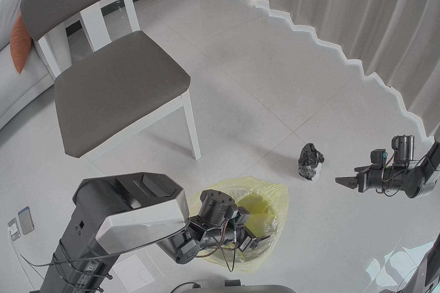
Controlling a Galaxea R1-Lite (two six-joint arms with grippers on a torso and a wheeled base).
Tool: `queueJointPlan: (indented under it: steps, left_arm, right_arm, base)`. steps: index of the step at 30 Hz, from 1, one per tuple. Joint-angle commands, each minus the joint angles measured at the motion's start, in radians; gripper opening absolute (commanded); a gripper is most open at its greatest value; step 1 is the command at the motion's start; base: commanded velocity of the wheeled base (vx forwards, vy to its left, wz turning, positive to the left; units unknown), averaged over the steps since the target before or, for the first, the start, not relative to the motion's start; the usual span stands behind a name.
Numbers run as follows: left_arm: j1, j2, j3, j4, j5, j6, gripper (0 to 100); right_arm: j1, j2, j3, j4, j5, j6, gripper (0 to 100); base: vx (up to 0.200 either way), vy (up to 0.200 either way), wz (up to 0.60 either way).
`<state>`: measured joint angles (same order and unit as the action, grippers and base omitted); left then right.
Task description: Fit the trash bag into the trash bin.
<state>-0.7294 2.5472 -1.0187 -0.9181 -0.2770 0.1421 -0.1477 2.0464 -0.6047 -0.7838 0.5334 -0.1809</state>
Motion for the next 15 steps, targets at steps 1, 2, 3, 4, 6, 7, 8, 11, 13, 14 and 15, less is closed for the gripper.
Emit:
queueJointPlan:
  steps: [1, 2, 3, 4, 6, 7, 8, 11, 13, 14, 15]
  left_arm:
    - [-0.008, 0.011, -0.015, 0.004, -0.014, -0.001, 0]
    - [-0.01, 0.011, -0.017, 0.007, -0.014, -0.003, 0]
    - [-0.01, 0.011, -0.017, 0.007, -0.016, -0.003, 0]
    - [-0.01, 0.013, -0.017, 0.007, -0.018, -0.003, 0]
    - [-0.012, 0.013, -0.009, 0.007, -0.019, -0.003, 0]
    - [-0.015, 0.013, -0.006, 0.005, -0.019, -0.003, 0]
    - [-0.016, 0.013, -0.003, 0.005, -0.019, -0.003, 0]
    - [-0.024, 0.013, 0.002, 0.001, -0.018, -0.003, 0]
    - [-0.033, 0.007, 0.008, -0.007, -0.018, -0.004, 0]
    - [-0.038, 0.005, 0.009, -0.008, -0.018, -0.004, 0]
    - [-0.056, -0.007, 0.026, -0.013, -0.016, -0.004, 0]
  right_arm:
    - [-0.001, -0.003, 0.005, -0.002, 0.002, -0.002, 100]
    - [-0.001, -0.003, 0.006, -0.002, 0.003, -0.002, 100]
    - [-0.001, -0.003, 0.006, -0.002, 0.003, -0.002, 100]
    - [-0.001, -0.005, 0.006, -0.002, 0.003, -0.002, 100]
    - [-0.001, -0.005, 0.006, -0.002, 0.003, -0.002, 100]
    - [-0.001, -0.005, 0.006, -0.002, 0.003, -0.003, 100]
    - [-0.001, -0.005, 0.006, -0.002, 0.003, -0.003, 100]
    - [-0.001, -0.005, 0.006, -0.002, 0.003, -0.003, 100]
    - [-0.003, -0.005, 0.006, -0.002, 0.003, -0.003, 100]
    - [-0.003, -0.005, 0.008, -0.002, 0.003, -0.005, 100]
    - [-0.001, -0.005, 0.009, -0.002, 0.003, -0.006, 100]
  base:
    - [0.0, 0.0, 0.0]
    - [0.0, 0.0, 0.0]
    - [0.0, 0.0, 0.0]
    - [0.0, 0.0, 0.0]
    - [0.0, 0.0, 0.0]
    - [0.0, 0.0, 0.0]
    - [0.0, 0.0, 0.0]
    - [0.0, 0.0, 0.0]
    - [0.0, 0.0, 0.0]
    - [0.0, 0.0, 0.0]
    - [0.0, 0.0, 0.0]
